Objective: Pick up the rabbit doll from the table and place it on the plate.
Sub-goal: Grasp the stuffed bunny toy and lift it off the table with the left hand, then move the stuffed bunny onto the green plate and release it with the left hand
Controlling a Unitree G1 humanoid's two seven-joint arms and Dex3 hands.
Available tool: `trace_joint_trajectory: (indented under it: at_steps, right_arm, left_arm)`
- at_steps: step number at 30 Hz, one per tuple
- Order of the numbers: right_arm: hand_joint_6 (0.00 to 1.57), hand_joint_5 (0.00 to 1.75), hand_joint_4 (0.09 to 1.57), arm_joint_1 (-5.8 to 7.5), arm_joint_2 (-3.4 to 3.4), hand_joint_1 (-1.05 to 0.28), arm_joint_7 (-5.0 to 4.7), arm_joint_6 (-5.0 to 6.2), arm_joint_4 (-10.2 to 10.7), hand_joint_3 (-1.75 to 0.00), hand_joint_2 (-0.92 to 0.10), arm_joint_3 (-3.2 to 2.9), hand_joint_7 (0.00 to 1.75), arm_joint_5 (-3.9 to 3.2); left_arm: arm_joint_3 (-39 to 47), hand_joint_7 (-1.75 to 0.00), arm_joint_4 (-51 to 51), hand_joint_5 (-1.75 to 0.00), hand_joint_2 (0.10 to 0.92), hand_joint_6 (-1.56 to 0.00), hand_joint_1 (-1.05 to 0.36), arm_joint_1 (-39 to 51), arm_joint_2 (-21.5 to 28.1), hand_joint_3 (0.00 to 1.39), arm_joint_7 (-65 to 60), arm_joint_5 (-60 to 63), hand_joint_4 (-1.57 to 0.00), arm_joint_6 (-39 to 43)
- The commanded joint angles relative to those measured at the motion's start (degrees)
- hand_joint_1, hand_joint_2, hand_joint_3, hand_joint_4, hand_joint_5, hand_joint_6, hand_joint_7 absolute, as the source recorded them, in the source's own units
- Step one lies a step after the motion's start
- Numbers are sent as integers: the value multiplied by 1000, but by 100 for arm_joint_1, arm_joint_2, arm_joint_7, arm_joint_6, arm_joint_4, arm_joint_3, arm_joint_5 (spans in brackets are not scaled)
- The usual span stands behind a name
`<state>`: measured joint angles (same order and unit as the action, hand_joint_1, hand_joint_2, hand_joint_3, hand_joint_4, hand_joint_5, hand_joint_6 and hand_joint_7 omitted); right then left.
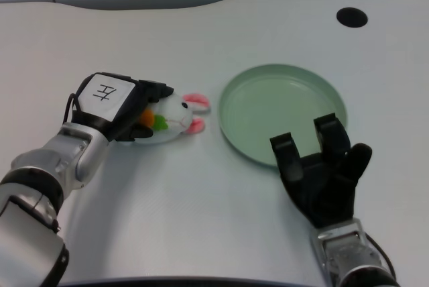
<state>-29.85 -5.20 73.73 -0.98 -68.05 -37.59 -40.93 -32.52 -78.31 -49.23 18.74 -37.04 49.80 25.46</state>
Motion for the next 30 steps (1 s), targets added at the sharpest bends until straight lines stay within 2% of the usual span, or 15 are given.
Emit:
trace_joint_trajectory:
  at_steps: [1,2,4,5,6,7,10,13,15,17,18,20,22,29,30]
  right_arm:
    - [741,1746,941,92,-94,-475,22,48,51,-16,-876,15,1746,-31]
    - [741,1746,941,119,-84,-475,16,60,66,-16,-876,11,1746,-33]
    - [769,1746,951,154,-60,-474,48,50,80,-13,-870,7,1746,-37]
    - [770,1746,949,156,-49,-472,67,22,77,-14,-873,6,1746,-43]
    - [765,1746,942,156,-39,-466,71,-3,76,-14,-872,9,1746,-43]
    - [761,1746,939,156,-33,-465,70,-18,76,-13,-871,11,1746,-44]
    - [754,1746,936,134,-22,-468,-21,-11,82,-12,-870,18,1746,-28]
    - [749,1746,939,103,-2,-472,-22,-47,69,-13,-872,32,1746,-15]
    - [751,1746,945,51,0,-469,-71,-75,49,-14,-872,35,1746,-11]
    - [756,1746,949,11,-6,-466,-108,-90,30,-13,-870,38,1746,-8]
    - [757,1746,949,-1,-6,-462,-113,-97,24,-13,-870,40,1746,-7]
    - [757,1746,949,-35,4,-458,-103,-118,0,-14,-871,50,1746,3]
    - [759,1746,942,-76,15,-452,-80,-128,-37,-10,-864,65,1737,23]
    - [771,1746,944,-145,4,-443,-110,-96,-92,-6,-857,60,1742,1]
    - [774,1746,944,-153,-28,-448,-129,-73,-97,-7,-858,47,1744,-13]
  left_arm:
    - [-90,-87,-81,-158,826,-1065,-117,118,-32,12,31,8,-1071,-15]
    - [-94,-83,-66,-158,827,-1069,-117,55,15,11,26,2,-1073,69]
    - [-83,-65,-39,-296,803,-1141,-80,-58,89,3,33,-24,-1101,202]
    - [-71,-46,-28,-402,812,-1158,-73,-110,120,4,43,-41,-1053,253]
    - [-60,-26,-19,-606,833,-1175,-68,-151,139,3,56,-55,-954,285]
    - [-54,-19,-15,-690,840,-1181,-69,-177,151,2,64,-64,-909,308]
    - [-36,-15,38,-771,831,-1197,-120,-358,258,1,-46,-82,-884,521]
    - [19,-14,57,-772,827,-1201,-137,-459,322,0,-61,-143,-889,667]
    - [139,-5,86,-1027,834,-1191,-203,-594,393,1,-8,-276,-784,828]
    - [204,-2,103,-1023,835,-1187,-232,-670,410,0,9,-334,-785,868]
    - [218,-2,107,-934,830,-1178,-241,-689,407,0,8,-345,-818,870]
    - [240,-2,119,-877,827,-1174,-245,-741,385,0,27,-392,-841,918]
    - [283,-8,128,-919,820,-1193,-248,-799,347,0,81,-460,-847,1004]
    - [435,0,148,-963,829,-1183,-272,-906,235,3,360,-678,-810,1232]
    - [416,-1,176,-997,829,-1184,-269,-970,90,2,290,-668,-807,1231]
